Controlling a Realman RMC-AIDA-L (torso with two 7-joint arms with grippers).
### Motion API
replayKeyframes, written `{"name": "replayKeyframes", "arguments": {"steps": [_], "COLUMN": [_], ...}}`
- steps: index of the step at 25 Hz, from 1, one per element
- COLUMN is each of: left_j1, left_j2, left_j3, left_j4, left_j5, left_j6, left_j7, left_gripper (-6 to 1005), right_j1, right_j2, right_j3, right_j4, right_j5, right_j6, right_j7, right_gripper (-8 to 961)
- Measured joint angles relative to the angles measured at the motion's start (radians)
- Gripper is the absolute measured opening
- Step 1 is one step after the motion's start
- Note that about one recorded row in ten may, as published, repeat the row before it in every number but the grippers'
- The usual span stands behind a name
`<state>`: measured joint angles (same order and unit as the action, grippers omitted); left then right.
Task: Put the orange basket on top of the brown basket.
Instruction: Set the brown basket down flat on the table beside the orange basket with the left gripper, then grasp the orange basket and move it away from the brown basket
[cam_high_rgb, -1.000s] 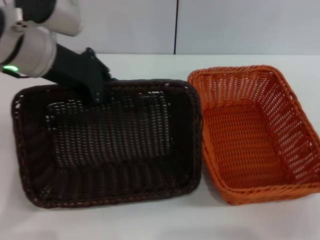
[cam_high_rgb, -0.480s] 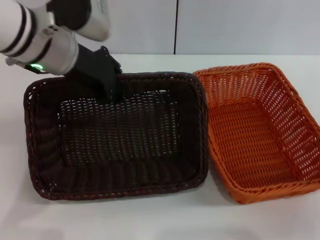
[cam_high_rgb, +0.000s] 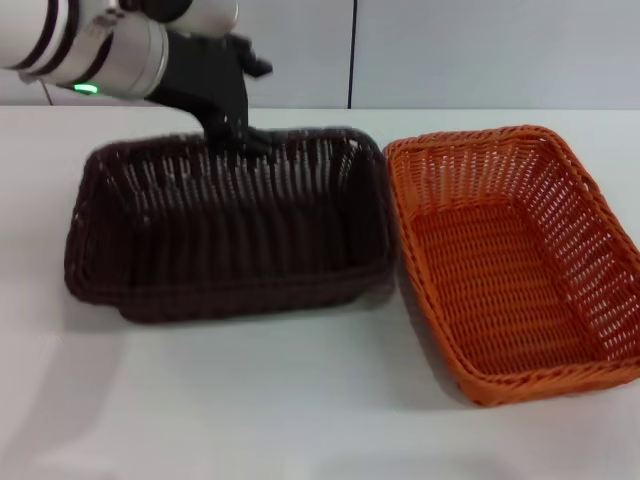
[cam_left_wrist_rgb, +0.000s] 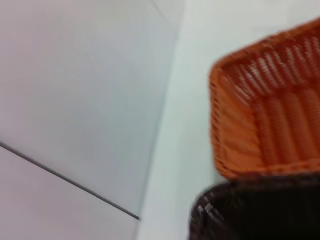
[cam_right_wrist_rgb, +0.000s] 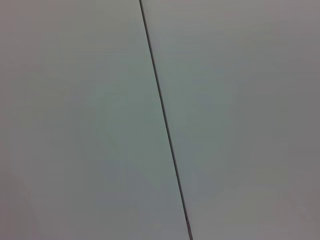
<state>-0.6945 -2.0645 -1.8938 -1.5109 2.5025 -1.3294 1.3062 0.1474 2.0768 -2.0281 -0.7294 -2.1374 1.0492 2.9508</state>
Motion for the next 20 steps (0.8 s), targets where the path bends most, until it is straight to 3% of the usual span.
{"name": "replayKeyframes", "arguments": {"steps": [3, 4, 5, 6, 8, 9, 10, 11, 13, 14, 15, 18, 19, 20], "left_j1": [0.040, 0.129, 0.129, 0.185, 0.348, 0.430, 0.430, 0.624, 0.693, 0.765, 0.765, 0.839, 0.849, 0.849], "left_j2": [-0.002, -0.004, -0.004, -0.004, -0.002, 0.000, 0.000, -0.001, -0.002, -0.001, -0.001, -0.001, -0.001, -0.001], "left_j3": [0.033, 0.093, 0.093, 0.131, 0.243, 0.304, 0.304, 0.455, 0.502, 0.547, 0.547, 0.573, 0.574, 0.574], "left_j4": [-0.056, -0.135, -0.135, -0.172, -0.221, -0.225, -0.225, -0.175, -0.135, -0.064, -0.064, 0.106, 0.261, 0.261], "left_j5": [-0.004, -0.004, -0.004, -0.007, -0.008, -0.007, -0.007, -0.018, -0.029, -0.042, -0.042, -0.059, -0.068, -0.068], "left_j6": [0.075, 0.223, 0.223, 0.320, 0.593, 0.757, 0.757, 1.175, 1.383, 1.644, 1.644, 1.940, 2.036, 2.036], "left_j7": [-0.037, -0.108, -0.108, -0.143, -0.219, -0.248, -0.248, -0.320, -0.367, -0.452, -0.452, -0.659, -0.808, -0.808], "left_gripper": [711, 719, 728, 736, 753, 762, 770, 779, 778, 778, 778, 777, 776, 776], "right_j1": [-0.009, -0.024, -0.024, -0.036, -0.066, -0.094, -0.103, -0.103, -0.098, -0.065, -0.065, 0.013, 0.080, 0.080], "right_j2": [0.000, -0.003, -0.003, -0.006, -0.019, -0.041, -0.057, -0.057, -0.086, -0.105, -0.105, -0.115, -0.112, -0.112], "right_j3": [-0.005, -0.010, -0.010, -0.011, 0.004, 0.038, 0.063, 0.063, 0.128, 0.199, 0.199, 0.306, 0.377, 0.377], "right_j4": [-0.016, -0.051, -0.051, -0.083, -0.181, -0.317, -0.400, -0.400, -0.560, -0.691, -0.691, -0.847, -0.926, -0.926], "right_j5": [-0.003, -0.012, -0.012, -0.026, -0.086, -0.149, -0.180, -0.180, -0.234, -0.271, -0.271, -0.302, -0.308, -0.308], "right_j6": [-0.001, -0.008, -0.008, -0.022, -0.090, -0.210, -0.314, -0.314, -0.562, -0.850, -0.850, -1.227, -1.485, -1.485], "right_j7": [0.000, 0.000, 0.000, 0.000, -0.002, -0.001, -0.001, -0.001, -0.001, -0.003, -0.003, -0.031, -0.081, -0.081], "right_gripper": [805, 805, 805, 805, 805, 805, 805, 806, 806, 806, 806, 805, 805, 805]}}
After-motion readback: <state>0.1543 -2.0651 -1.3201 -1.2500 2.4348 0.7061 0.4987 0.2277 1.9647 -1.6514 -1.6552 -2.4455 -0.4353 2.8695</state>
